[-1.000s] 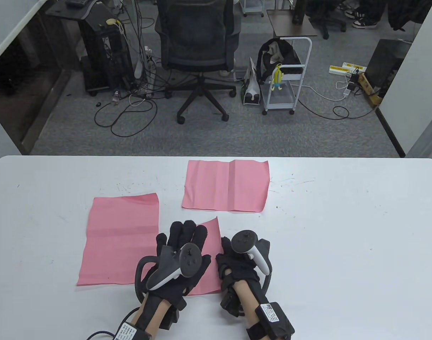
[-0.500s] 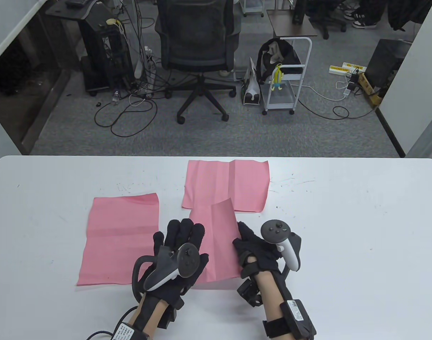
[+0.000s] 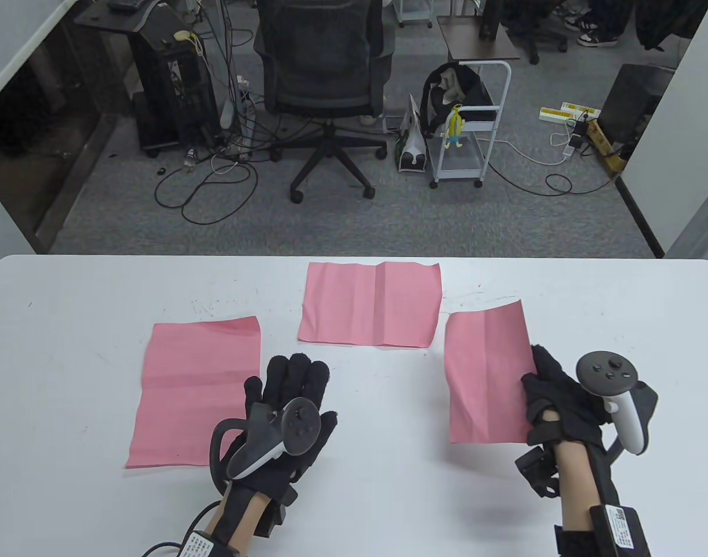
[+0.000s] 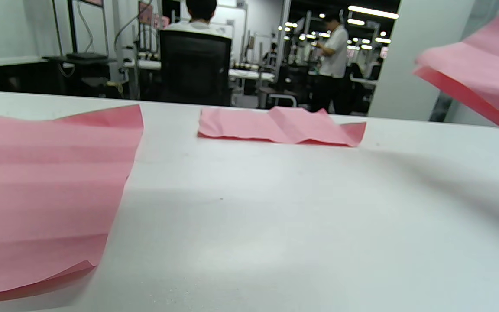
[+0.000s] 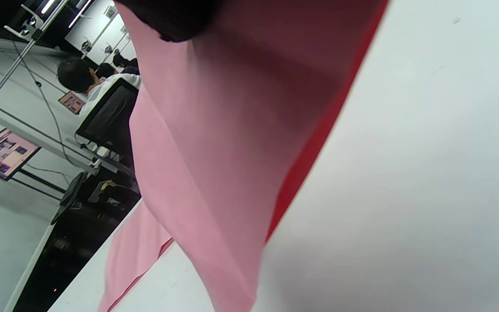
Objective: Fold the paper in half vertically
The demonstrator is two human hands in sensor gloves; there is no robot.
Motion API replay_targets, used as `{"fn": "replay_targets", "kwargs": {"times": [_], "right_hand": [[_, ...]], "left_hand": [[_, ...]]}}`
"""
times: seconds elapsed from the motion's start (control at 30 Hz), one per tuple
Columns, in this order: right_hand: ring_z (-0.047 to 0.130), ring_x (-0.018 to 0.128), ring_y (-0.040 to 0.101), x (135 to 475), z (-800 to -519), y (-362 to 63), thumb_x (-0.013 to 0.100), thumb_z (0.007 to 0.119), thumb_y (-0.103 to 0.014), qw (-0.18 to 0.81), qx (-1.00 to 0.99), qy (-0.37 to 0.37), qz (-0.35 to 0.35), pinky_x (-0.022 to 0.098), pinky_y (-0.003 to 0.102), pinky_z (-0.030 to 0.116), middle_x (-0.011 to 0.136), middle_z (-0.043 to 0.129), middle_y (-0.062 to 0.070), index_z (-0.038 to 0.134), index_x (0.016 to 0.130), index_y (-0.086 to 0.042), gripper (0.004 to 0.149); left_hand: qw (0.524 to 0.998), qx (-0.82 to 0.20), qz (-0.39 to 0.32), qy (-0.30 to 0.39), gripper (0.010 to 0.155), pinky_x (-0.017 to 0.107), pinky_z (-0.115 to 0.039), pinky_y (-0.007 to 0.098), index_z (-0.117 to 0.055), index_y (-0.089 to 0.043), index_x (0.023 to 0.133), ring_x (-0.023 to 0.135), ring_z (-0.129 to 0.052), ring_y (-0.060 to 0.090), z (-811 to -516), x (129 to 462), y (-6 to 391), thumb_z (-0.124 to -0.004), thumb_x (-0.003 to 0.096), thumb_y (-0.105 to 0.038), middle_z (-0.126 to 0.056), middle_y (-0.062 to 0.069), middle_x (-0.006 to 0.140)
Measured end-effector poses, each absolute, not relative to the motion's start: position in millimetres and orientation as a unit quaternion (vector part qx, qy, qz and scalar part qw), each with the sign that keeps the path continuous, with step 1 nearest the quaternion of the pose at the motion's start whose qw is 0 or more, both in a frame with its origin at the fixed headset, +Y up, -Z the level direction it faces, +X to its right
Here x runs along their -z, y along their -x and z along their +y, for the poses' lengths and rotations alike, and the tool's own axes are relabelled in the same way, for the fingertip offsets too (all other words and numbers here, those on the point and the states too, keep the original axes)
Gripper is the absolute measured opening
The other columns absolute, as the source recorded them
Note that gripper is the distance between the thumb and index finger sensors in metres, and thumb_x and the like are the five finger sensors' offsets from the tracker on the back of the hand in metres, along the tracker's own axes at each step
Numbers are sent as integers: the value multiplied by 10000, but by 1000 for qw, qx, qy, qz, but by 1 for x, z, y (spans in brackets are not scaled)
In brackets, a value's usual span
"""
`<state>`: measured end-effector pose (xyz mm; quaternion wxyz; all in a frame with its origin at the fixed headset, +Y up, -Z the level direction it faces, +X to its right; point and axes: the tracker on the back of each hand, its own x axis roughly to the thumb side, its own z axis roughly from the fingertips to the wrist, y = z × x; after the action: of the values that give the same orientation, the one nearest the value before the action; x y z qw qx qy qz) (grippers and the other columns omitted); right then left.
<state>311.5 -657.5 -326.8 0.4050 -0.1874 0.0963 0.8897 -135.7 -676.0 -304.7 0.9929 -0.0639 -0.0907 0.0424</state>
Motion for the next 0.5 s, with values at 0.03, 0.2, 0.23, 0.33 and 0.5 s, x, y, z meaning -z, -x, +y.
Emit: {"fn": "replay_targets", "kwargs": {"times": [0.03, 0.2, 0.23, 0.33, 0.5], "right_hand": [[1005, 553, 121, 325, -658, -317, 498, 776, -283, 401, -890, 195, 95, 425, 336, 855, 836, 889, -37, 586, 1007, -298, 543], [1002, 557, 130, 314, -670, -366, 499, 775, -279, 376, -885, 256, 97, 433, 347, 851, 837, 888, -33, 590, 1006, -299, 540], [1001, 560, 130, 313, -673, -372, 500, 775, -280, 372, -884, 263, 103, 437, 349, 850, 837, 889, -35, 590, 1005, -301, 539], [999, 569, 138, 311, -689, -393, 501, 775, -279, 357, -879, 289, 130, 446, 358, 846, 841, 889, -38, 598, 1003, -306, 534], [990, 603, 150, 313, -717, -414, 501, 778, -285, 310, -878, 326, 166, 473, 373, 835, 859, 882, -50, 610, 994, -343, 524]], "left_hand": [[993, -41, -90, 63, 789, 864, -202, 645, -7, -398, 1147, 1197, -24, 301, -676, 305, 136, -404, 527, -681, 6, -54, 1277], [994, -36, -87, 61, 790, 864, -202, 646, -7, -396, 1148, 1197, -26, 302, -676, 305, 136, -404, 527, -681, 5, -53, 1277], [994, -35, -86, 61, 789, 864, -203, 646, -9, -396, 1148, 1197, -27, 302, -676, 305, 136, -404, 527, -681, 3, -53, 1277], [995, -29, -78, 61, 789, 864, -202, 646, -5, -399, 1146, 1197, -27, 303, -677, 306, 138, -403, 527, -681, 3, -51, 1278], [995, -21, -67, 68, 788, 864, -203, 646, -6, -398, 1146, 1196, -26, 305, -681, 310, 140, -402, 527, -681, 4, -51, 1277]]}}
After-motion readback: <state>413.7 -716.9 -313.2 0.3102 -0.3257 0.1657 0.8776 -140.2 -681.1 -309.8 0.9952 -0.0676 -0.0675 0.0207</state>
